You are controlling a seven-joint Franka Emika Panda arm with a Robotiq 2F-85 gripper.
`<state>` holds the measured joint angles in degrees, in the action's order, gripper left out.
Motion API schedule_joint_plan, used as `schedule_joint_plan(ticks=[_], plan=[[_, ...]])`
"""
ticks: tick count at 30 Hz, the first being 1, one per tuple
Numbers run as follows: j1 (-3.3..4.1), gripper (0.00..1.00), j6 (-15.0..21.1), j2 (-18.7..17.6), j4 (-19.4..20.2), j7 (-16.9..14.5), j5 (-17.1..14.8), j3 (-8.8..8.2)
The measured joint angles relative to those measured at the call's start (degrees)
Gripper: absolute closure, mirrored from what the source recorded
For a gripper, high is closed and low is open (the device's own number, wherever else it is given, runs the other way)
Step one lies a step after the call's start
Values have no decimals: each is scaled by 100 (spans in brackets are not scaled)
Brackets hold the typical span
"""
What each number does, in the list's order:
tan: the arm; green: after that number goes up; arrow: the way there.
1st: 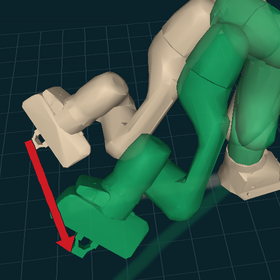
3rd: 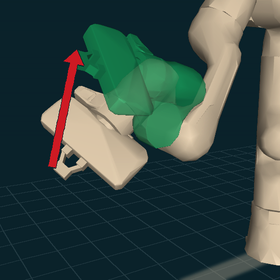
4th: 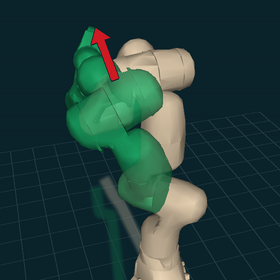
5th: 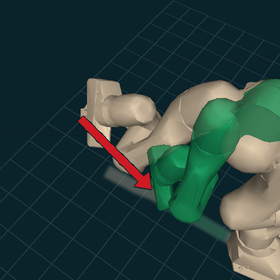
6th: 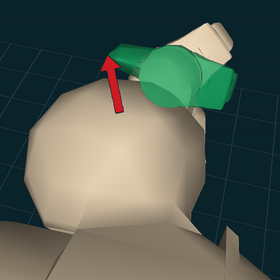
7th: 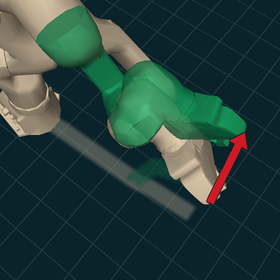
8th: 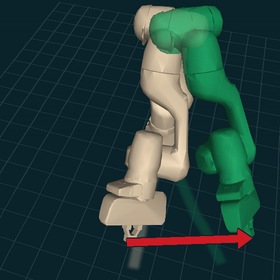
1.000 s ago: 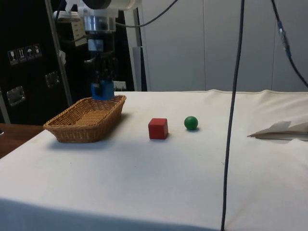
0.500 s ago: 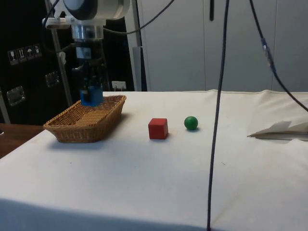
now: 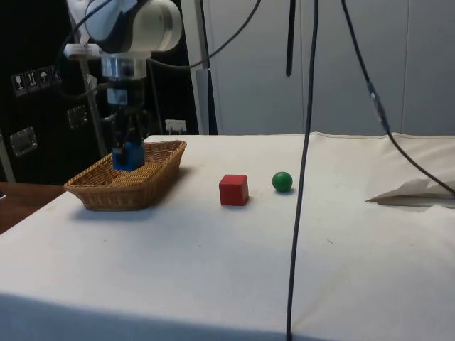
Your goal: Place all non-red objects into the basket.
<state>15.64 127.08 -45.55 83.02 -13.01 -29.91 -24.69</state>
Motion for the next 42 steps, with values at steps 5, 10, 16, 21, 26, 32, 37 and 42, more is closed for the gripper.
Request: schedule_joint_plan(ticks=[5, 10, 16, 21, 26, 32, 37, 42], plan=[[-69, 97, 0, -338, -338, 0, -120, -6], [-115, 97, 0, -630, -613, -6, -229, -11], [-143, 95, 0, -877, -814, -6, -315, -11], [-149, 62, 0, -911, -842, -6, -350, -11], [-149, 2, 0, -934, -854, -6, -367, -11], [-149, 0, 0, -940, -859, -6, -372, -11], [-155, 0, 0, -940, -877, -6, -372, -17], [-132, 0, -235, -785, -957, 34, -372, -109]])
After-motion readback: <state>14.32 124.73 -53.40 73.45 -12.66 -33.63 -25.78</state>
